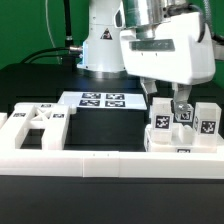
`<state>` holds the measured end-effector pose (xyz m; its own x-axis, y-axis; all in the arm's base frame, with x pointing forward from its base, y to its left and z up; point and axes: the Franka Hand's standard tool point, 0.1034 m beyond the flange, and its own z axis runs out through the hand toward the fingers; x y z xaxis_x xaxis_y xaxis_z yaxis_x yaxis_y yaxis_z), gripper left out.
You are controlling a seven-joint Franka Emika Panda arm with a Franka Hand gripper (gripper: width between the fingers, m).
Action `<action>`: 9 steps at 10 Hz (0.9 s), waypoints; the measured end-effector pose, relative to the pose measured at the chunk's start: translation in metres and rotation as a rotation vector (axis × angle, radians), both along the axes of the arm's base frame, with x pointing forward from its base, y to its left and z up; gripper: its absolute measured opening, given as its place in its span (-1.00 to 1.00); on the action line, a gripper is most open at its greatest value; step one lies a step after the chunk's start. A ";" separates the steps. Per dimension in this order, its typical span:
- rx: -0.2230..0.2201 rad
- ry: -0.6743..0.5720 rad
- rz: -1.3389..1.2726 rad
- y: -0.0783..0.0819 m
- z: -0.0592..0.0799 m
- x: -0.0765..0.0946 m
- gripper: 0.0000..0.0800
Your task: Assemble chair
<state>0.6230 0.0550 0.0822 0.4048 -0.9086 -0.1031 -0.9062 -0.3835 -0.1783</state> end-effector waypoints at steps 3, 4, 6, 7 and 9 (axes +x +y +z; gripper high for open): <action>-0.050 -0.008 0.270 0.001 0.000 -0.002 0.62; -0.071 -0.017 0.357 0.000 0.001 0.000 0.62; -0.102 -0.038 0.548 -0.001 -0.001 -0.001 0.62; -0.107 -0.044 0.596 -0.002 -0.002 -0.001 0.62; -0.124 -0.069 0.740 -0.006 -0.003 -0.001 0.62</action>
Offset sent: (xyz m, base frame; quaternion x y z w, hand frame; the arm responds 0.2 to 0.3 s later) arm 0.0048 -0.0017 0.0017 -0.0582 0.0064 -0.2321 0.9709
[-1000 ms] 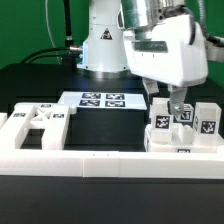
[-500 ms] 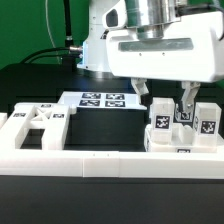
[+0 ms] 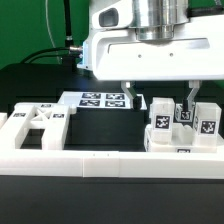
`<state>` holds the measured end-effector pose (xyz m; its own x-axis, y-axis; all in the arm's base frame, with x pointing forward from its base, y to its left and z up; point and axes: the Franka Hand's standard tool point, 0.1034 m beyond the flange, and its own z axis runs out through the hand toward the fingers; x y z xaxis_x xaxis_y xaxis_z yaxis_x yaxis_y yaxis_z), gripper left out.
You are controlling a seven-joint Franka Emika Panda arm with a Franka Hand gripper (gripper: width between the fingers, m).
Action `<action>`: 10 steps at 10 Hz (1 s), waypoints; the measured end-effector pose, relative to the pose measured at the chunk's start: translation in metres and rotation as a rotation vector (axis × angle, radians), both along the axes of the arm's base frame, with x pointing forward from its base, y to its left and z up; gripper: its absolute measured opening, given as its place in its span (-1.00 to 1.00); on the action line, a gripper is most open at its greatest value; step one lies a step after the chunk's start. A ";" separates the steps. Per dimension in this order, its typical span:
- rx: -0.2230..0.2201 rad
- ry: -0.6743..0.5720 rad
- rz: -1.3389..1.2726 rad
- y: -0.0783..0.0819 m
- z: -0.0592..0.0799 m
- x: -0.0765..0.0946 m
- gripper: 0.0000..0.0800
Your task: Assemble chair
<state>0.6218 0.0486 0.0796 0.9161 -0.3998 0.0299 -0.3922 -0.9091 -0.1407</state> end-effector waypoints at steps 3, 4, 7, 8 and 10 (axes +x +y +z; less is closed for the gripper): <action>0.000 0.001 -0.009 0.000 0.000 0.000 0.15; 0.000 0.001 -0.009 0.000 0.000 0.000 -0.29; 0.007 0.006 -0.058 0.001 0.000 0.000 -0.29; 0.021 0.027 -0.232 0.002 0.000 0.000 -0.29; 0.042 0.060 -0.501 0.003 -0.002 -0.001 -0.29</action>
Offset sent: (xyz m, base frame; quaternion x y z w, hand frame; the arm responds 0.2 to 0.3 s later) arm 0.0000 0.0000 0.0000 0.0000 0.0000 0.0000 1.0000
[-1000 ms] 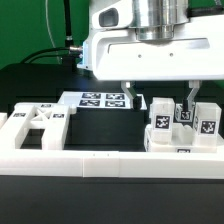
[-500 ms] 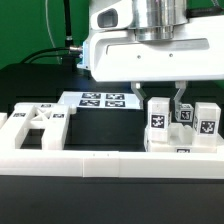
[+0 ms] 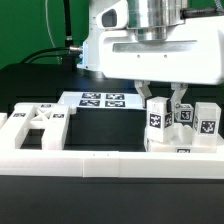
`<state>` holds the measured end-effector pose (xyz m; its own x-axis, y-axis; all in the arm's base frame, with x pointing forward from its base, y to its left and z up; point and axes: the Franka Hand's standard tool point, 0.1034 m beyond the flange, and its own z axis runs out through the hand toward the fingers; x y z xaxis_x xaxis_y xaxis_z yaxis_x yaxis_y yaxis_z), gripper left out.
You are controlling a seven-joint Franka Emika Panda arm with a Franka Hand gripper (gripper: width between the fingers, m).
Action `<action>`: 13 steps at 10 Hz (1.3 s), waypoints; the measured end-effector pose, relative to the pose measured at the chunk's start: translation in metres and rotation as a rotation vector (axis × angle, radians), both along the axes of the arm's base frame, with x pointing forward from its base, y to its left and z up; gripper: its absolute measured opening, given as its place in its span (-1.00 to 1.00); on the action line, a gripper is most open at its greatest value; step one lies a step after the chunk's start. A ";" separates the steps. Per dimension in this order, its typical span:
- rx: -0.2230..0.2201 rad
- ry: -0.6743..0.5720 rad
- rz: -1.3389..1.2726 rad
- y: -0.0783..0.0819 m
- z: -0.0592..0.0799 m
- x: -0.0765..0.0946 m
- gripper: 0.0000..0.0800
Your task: Assemble chair
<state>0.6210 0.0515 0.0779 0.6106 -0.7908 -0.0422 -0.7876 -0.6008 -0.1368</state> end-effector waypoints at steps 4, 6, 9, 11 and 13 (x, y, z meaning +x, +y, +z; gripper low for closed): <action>0.055 0.057 -0.432 0.001 -0.001 0.000 -0.28; 0.059 0.063 -0.487 0.001 -0.001 0.000 -0.28; 0.043 0.038 -0.316 0.000 0.001 0.002 0.53; 0.012 0.005 -0.058 0.001 0.002 0.003 0.59; -0.001 -0.015 0.103 0.000 0.001 0.003 0.62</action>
Offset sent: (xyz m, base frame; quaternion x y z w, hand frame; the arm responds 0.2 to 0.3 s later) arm -0.0002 -0.0002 -0.0025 -0.0459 -0.0210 0.1744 0.9834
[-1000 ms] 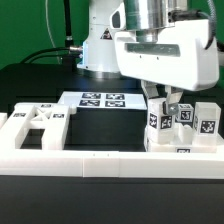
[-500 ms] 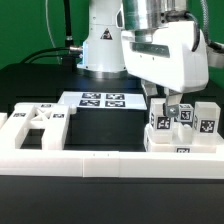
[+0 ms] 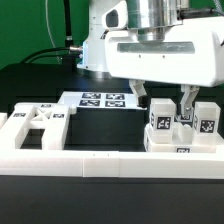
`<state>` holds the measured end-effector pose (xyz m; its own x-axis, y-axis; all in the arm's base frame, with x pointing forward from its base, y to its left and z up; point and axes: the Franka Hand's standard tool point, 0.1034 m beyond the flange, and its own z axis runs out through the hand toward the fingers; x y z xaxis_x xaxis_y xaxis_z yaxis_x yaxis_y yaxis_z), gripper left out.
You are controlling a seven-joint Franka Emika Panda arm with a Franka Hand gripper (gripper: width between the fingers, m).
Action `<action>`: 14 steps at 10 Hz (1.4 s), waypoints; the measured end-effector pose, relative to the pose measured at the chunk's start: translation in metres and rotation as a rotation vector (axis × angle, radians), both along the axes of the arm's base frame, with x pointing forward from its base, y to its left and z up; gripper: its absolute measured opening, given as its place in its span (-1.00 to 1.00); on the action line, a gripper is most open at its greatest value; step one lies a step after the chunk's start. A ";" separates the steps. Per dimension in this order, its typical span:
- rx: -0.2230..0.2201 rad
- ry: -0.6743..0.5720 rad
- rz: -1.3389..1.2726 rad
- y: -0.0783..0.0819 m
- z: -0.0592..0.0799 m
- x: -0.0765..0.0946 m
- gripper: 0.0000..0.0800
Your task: Assemble chair
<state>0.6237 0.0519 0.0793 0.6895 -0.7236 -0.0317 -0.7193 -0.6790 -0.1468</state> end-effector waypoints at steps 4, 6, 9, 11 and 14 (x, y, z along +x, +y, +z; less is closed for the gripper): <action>-0.078 -0.032 0.380 -0.001 0.001 0.001 0.62; -0.117 -0.043 0.578 -0.002 0.001 0.001 0.62; -0.134 -0.057 0.741 -0.004 0.000 0.001 0.62; -0.133 -0.056 0.738 -0.004 0.000 0.001 -0.11; -0.131 -0.054 0.711 -0.004 0.000 0.001 -0.28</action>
Offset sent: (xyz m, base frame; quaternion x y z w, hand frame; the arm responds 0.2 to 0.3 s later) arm 0.0058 -0.0039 0.0028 -0.0656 0.0179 -0.2414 0.9680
